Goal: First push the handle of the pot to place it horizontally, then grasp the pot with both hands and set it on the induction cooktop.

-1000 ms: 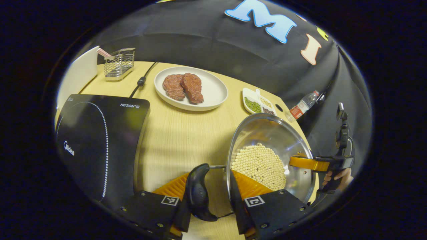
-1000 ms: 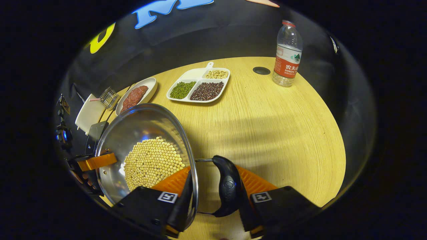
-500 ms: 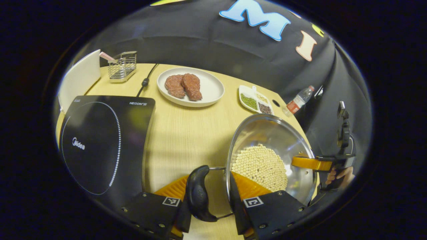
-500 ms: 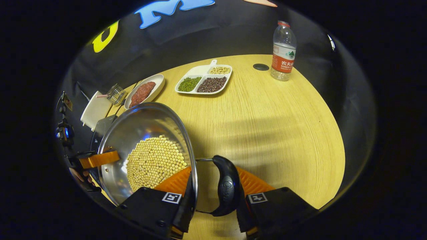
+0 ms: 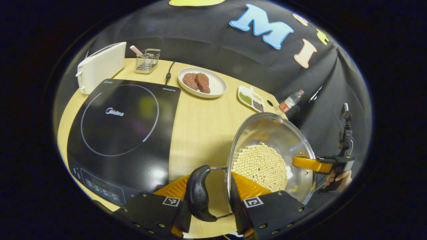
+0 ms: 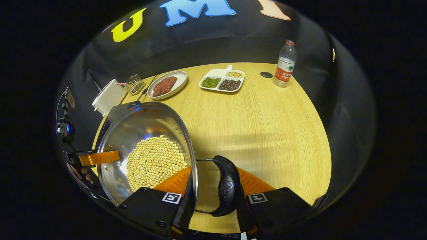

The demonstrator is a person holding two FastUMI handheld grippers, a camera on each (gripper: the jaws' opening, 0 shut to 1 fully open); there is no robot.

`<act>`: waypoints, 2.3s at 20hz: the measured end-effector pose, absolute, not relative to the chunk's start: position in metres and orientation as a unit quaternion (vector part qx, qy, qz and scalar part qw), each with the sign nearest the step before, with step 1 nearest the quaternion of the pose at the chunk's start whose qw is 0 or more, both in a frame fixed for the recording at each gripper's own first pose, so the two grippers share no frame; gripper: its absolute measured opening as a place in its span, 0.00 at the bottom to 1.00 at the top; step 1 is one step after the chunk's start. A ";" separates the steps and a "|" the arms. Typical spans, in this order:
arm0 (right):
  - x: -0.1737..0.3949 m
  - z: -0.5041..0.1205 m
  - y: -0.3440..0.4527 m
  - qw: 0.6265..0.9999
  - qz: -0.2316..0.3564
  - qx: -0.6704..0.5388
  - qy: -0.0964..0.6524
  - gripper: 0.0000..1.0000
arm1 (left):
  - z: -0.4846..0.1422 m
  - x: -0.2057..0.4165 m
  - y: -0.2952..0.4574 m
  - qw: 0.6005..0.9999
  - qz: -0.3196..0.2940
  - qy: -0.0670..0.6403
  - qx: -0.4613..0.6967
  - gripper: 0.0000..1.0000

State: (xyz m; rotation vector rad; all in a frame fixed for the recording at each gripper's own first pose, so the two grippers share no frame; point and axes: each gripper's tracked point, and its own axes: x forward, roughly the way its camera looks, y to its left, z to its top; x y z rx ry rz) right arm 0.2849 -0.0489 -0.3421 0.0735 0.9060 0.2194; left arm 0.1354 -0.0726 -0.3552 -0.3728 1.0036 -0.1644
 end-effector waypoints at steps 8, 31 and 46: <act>0.289 -0.343 -0.040 0.894 0.128 0.026 0.428 0.55 | -0.325 0.085 -0.013 0.866 -0.055 0.463 -0.184 0.56; 0.303 -0.320 -0.078 0.892 0.179 0.064 0.411 0.57 | -0.306 0.165 0.241 0.895 -0.003 0.415 -0.163 0.56; 0.307 -0.310 -0.086 0.899 0.162 0.066 0.401 0.54 | -0.364 0.247 0.295 0.896 0.004 0.412 -0.163 0.53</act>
